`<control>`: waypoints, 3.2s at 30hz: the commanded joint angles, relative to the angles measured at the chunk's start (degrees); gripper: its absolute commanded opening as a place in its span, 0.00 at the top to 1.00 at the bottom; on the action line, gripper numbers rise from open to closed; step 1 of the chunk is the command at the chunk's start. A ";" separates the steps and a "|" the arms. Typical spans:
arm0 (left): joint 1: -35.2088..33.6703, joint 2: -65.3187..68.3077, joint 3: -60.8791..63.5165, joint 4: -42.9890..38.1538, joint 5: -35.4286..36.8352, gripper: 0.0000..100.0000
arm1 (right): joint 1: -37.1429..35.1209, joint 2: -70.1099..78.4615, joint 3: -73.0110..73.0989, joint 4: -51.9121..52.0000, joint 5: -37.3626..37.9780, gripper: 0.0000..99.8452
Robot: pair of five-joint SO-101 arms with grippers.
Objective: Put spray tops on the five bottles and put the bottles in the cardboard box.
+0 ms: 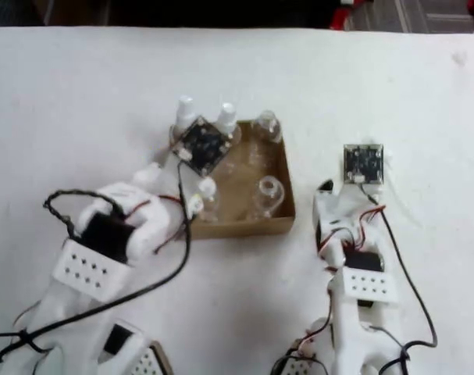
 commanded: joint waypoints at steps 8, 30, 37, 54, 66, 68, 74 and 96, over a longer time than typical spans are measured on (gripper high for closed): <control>-0.13 -3.47 -1.05 -2.55 1.32 0.98 | -0.31 0.04 -2.37 0.04 0.70 0.82; 8.57 -3.30 -7.47 13.01 -1.67 0.98 | -0.31 0.04 -2.37 0.04 0.70 0.82; 1.63 -3.30 -4.75 5.71 -1.85 0.98 | -0.31 0.04 -2.37 0.04 0.70 0.82; 1.10 -3.91 -8.18 10.46 1.23 0.97 | -0.31 0.04 -2.37 0.04 0.70 0.82; -8.75 -3.91 -7.56 7.65 20.92 0.74 | -0.31 0.04 -2.37 0.04 0.70 0.82; -7.69 -3.91 -5.54 4.84 23.12 0.74 | -0.31 0.04 -2.37 0.04 0.70 0.82; -7.08 -3.91 1.67 -5.36 25.58 0.75 | -0.31 0.04 -2.37 0.04 0.70 0.82; -0.48 -3.82 2.37 -8.88 25.14 0.86 | -0.31 -0.13 -2.37 0.04 0.70 0.82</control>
